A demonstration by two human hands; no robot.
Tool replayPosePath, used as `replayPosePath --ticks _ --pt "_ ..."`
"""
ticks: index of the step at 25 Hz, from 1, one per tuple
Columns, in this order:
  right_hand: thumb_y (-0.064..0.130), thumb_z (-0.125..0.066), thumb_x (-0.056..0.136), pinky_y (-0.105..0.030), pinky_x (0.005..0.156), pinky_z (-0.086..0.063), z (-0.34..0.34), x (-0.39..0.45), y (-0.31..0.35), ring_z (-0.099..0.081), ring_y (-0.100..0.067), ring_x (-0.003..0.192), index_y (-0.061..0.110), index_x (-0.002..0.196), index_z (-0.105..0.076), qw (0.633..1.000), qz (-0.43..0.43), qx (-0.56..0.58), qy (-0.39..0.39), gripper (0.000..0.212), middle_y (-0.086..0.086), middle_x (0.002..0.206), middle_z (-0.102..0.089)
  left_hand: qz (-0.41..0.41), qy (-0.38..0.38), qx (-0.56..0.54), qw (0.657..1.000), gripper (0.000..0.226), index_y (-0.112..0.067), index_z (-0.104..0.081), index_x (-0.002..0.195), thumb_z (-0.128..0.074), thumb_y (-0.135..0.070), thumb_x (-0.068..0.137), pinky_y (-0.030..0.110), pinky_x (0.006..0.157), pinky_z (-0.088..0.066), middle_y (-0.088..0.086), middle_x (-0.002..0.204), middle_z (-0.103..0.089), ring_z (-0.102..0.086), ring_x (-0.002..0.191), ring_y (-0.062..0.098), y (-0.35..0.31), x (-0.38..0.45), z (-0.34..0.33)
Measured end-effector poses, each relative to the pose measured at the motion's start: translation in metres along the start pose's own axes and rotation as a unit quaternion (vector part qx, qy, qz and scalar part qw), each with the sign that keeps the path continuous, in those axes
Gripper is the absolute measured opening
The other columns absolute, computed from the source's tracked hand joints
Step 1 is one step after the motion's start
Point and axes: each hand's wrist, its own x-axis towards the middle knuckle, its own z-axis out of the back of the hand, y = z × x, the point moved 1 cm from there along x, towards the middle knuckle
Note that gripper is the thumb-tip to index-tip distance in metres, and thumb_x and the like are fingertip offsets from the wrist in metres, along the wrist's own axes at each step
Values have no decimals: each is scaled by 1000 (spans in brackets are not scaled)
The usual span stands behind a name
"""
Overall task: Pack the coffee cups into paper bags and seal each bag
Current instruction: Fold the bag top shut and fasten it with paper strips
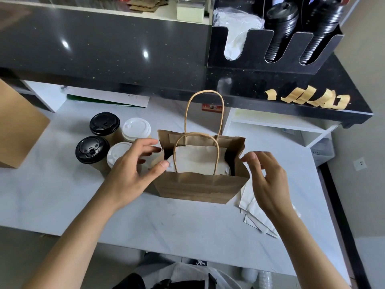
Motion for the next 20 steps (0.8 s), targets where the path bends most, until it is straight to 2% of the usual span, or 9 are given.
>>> replayPosePath --ticks 3,6,9,11,13,15,17,18,20 --pt "61 -39 100 -19 80 -44 -6 -3 0 -60 -3 108 41 94 -70 999 17 19 39 38 21 107 -64 14 42 10 999 70 -45 -53 129 -78 -68 69 12 98 -40 -32 127 -60 -52 125 -11 3 -5 -2" --pt "65 -45 96 -31 89 -47 -11 -6 -4 -59 -7 116 38 104 -72 996 49 -1 74 39 21 117 -60 8 38 30 999 49 -46 -60 119 -86 -39 78 18 96 -47 -28 116 -67 -61 115 -3 8 -4 -4" --pt "68 -58 87 -37 102 -48 -11 -7 -10 -53 -9 129 38 116 -70 994 56 -30 89 43 16 137 -49 -1 18 32 999 38 -49 -62 110 -78 -22 89 9 89 -46 -26 108 -70 -64 106 -3 8 -1 -2" --pt "65 -63 88 -37 105 -46 -8 -5 -13 -48 -8 136 36 114 -70 993 67 -24 94 39 16 150 -40 -11 11 26 1000 34 -42 -66 111 -76 -16 90 4 91 -42 -24 118 -66 -60 112 -6 7 1 -3" --pt "59 -64 89 -40 108 -45 -6 -2 -15 -44 -9 141 38 113 -70 991 72 -8 113 33 17 157 -35 -11 10 36 999 23 -29 -72 108 -75 -14 91 0 94 -34 -24 138 -53 -52 118 -11 8 5 -4" --pt "53 -64 91 -43 109 -45 -5 2 -16 -43 -10 142 48 111 -67 990 63 -14 129 21 21 155 -38 -14 27 46 998 14 -21 -73 102 -74 -14 91 -3 91 -30 -31 147 -41 -49 115 -17 9 9 -5" --pt "44 -68 94 -43 107 -46 -5 4 -18 -47 -11 138 53 109 -66 990 64 -25 120 17 22 148 -46 -17 34 38 999 12 -21 -72 99 -76 -14 90 -1 92 -31 -40 144 -37 -46 115 -24 8 12 -6" --pt "40 -69 94 -41 105 -47 -6 6 -18 -51 -9 134 51 108 -67 991 71 -25 108 18 21 142 -50 -17 27 32 999 14 -23 -72 98 -77 -15 88 3 94 -34 -42 140 -40 -47 117 -23 7 14 -5" --pt "35 -73 92 -32 100 -49 -7 9 -18 -57 -6 123 48 105 -68 993 85 -22 83 19 23 128 -57 -19 3 22 1000 22 -29 -71 98 -82 -16 84 18 95 -44 -33 126 -57 -57 119 -4 6 18 -3"
